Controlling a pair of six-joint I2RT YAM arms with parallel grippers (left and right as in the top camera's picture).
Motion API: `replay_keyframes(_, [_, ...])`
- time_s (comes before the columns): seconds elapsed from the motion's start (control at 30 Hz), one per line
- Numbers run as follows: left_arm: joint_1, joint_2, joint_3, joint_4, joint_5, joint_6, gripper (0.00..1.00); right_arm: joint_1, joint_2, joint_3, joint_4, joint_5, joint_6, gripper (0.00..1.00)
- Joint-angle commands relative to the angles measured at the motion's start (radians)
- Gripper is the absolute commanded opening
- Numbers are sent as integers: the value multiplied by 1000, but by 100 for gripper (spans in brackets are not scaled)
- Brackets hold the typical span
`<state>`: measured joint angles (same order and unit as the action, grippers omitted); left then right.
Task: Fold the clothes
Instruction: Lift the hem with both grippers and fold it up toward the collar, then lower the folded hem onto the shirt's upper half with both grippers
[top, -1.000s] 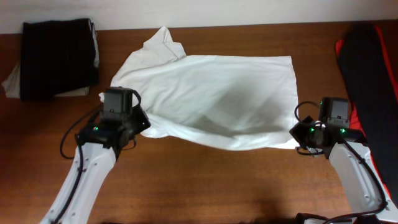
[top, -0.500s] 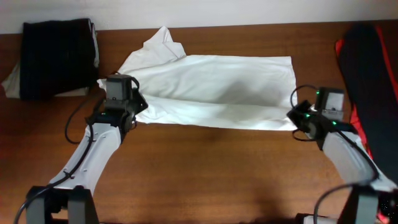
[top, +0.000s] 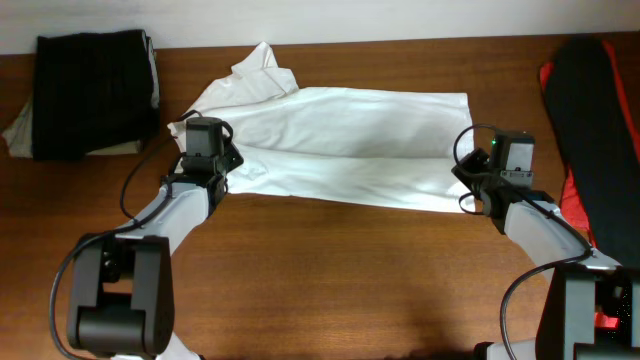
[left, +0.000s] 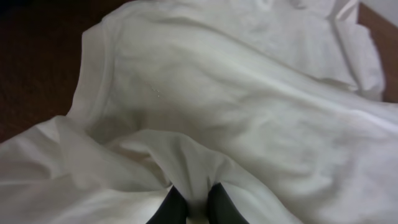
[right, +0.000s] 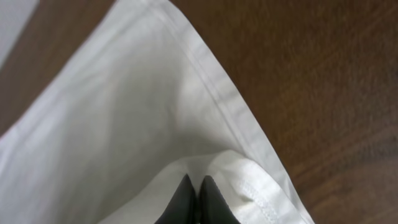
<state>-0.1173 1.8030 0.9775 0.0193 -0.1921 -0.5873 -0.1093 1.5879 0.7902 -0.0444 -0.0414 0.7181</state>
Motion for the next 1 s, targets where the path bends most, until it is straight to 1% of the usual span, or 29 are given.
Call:
replay_keyframes(0.0, [6, 56, 7, 30, -34, 9, 23, 17, 23, 14, 48, 39, -18, 4])
replay_keyframes(0.03, [6, 74, 7, 42, -35, 9, 30, 21, 35, 14, 65, 39, -34, 5])
replay_keyframes(0.07, [7, 91, 7, 54, -36, 16, 38, 23, 54, 14, 78, 43, -33, 14])
replay_keyframes(0.1, [7, 99, 7, 61, -37, 34, 45, 24, 68, 14, 79, 39, -32, 36])
replay_keyframes(0.13, [7, 103, 7, 61, -32, 45, 58, 24, 76, 14, 79, 20, -33, 83])
replay_keyframes(0.17, [7, 102, 7, 56, -22, 72, 79, 24, 77, 14, 78, -4, -34, 99])
replay_keyframes(0.2, [6, 98, 8, 56, -17, 113, 92, 24, 70, 14, 78, -12, -43, 99])
replay_keyframes(0.27, [13, 53, 29, 16, -18, 217, 97, 23, 21, 31, 33, -13, -119, 99])
replay_keyframes(0.3, [16, 18, 39, -17, -18, 223, 98, 22, -5, 56, -21, -14, -154, 99])
replay_keyframes(0.37, [23, -87, 62, -126, -18, 223, 99, 22, -49, 134, -160, -14, -235, 99])
replay_keyframes(0.4, [29, -148, 67, -189, -18, 223, 99, 22, -58, 194, -267, -14, -261, 99])
replay_keyframes(0.43, [32, -185, 67, -235, -18, 223, 99, 22, -58, 235, -338, -14, -267, 99])
replay_keyframes(0.47, [31, -214, 67, -294, -17, 223, 98, 24, -55, 268, -418, -28, -267, 95])
replay_keyframes(0.5, [31, -217, 67, -328, -14, 223, 89, 24, -55, 267, -447, -62, -266, 73])
replay_keyframes(0.53, [31, -211, 66, -374, -14, 223, 68, 24, -48, 260, -472, -103, -266, 51])
replay_keyframes(0.57, [33, -200, 66, -401, -14, 223, 50, 24, -40, 254, -485, -127, -266, 39])
replay_keyframes(0.6, [36, -166, 66, -426, -14, 223, 15, 24, -15, 238, -493, -140, -266, 17])
replay_keyframes(0.63, [37, -150, 66, -425, -14, 223, 1, 24, 0, 233, -492, -139, -266, 8])
replay_keyframes(0.67, [38, -130, 66, -424, -14, 222, 1, 24, 24, 232, -491, -140, -266, 4])
replay_keyframes(0.77, [49, -50, 66, -407, -14, 222, 1, 24, 121, 232, -481, -140, -267, 4])
replay_keyframes(0.87, [98, 0, 66, -378, -14, 222, 1, 24, 209, 232, -460, -140, -274, 4])
replay_keyframes(0.97, [147, 32, 66, -369, -10, 222, 1, 24, 246, 232, -451, -138, -274, 4])
